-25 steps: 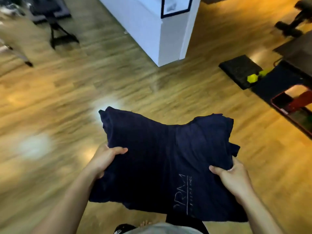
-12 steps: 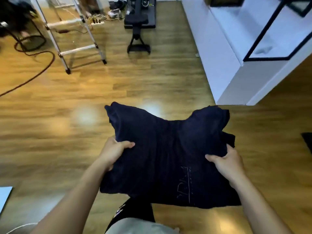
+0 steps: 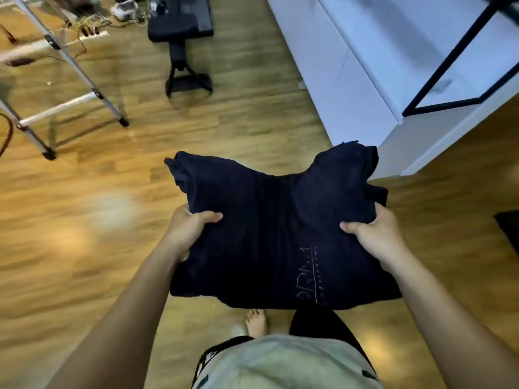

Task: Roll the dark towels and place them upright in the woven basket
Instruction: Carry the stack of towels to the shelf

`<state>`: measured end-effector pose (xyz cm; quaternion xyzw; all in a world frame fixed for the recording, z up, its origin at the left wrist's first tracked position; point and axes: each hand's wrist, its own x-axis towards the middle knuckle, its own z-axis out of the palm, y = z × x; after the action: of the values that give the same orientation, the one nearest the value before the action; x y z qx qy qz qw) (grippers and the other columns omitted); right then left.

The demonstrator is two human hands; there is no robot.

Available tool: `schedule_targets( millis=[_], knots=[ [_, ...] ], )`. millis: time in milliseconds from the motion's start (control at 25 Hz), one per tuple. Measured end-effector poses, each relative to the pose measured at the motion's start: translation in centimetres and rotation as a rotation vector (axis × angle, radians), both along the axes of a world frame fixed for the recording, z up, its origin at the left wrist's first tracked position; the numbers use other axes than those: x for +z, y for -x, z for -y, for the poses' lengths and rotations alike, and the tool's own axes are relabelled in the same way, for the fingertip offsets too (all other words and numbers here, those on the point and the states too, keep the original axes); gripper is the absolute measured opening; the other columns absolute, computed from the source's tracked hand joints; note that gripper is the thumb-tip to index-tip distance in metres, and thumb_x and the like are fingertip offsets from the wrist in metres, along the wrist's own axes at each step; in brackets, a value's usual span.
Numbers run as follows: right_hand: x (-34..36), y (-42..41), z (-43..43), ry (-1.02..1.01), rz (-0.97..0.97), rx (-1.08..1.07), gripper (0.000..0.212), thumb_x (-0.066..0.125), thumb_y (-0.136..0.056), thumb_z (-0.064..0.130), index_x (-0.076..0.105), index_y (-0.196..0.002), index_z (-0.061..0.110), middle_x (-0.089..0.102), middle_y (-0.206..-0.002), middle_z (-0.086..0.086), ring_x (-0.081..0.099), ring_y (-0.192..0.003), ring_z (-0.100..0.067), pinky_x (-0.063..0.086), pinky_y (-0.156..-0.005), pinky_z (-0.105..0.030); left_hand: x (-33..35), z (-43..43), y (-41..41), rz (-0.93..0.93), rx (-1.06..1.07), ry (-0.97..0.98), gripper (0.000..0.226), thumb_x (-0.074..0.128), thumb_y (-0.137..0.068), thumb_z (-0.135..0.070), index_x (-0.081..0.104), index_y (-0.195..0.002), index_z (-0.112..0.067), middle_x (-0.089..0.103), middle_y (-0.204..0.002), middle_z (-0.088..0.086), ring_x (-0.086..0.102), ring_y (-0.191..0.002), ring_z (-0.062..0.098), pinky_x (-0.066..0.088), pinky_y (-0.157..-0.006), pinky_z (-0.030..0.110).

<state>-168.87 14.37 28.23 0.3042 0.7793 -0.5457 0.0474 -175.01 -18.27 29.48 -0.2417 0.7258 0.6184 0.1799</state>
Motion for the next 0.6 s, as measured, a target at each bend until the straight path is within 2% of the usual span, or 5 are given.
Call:
schedule_targets(
  millis=[200, 360, 600],
  knots=[
    [-2.3, 14.7, -1.6, 0.05, -0.037, -0.01, 0.044, 0.078, -0.072, 0.009, 0.064, -0.104, 0.034, 0.069, -0.102, 0.014, 0.066, -0.097, -0.02, 0.054, -0.088, -0.039, -0.4, -1.5, 14.3, -0.015, -0.022, 0.014, 0.023, 0.071, -0.08, -0.003, 0.066, -0.102, -0.008, 0.074, -0.096, 0.009, 0.071, -0.086, 0.028, 0.056, -0.072, 0.035],
    [-3.5, 27.3, -3.4, 0.09, -0.013, 0.001, 0.038, 0.08, -0.069, 0.014, 0.063, -0.093, 0.039, 0.07, -0.1, 0.014, 0.067, -0.096, -0.02, 0.055, -0.09, -0.045, 0.1, -3.8, 26.1, 0.011, 0.027, 0.095, 0.024, 0.073, -0.078, -0.005, 0.066, -0.101, -0.009, 0.073, -0.097, 0.009, 0.07, -0.088, 0.029, 0.055, -0.073, 0.037],
    [-2.1, 42.4, -6.1, 0.066, -0.022, 0.002, 0.044, 0.078, -0.075, 0.013, 0.062, -0.112, 0.03, 0.068, -0.106, 0.008, 0.063, -0.1, -0.022, 0.052, -0.091, -0.039, 2.1, -7.9, 42.0, -0.02, -0.025, 0.142, 0.023, 0.073, -0.08, -0.006, 0.065, -0.101, -0.009, 0.072, -0.093, 0.006, 0.069, -0.083, 0.024, 0.051, -0.062, 0.031]
  ],
)
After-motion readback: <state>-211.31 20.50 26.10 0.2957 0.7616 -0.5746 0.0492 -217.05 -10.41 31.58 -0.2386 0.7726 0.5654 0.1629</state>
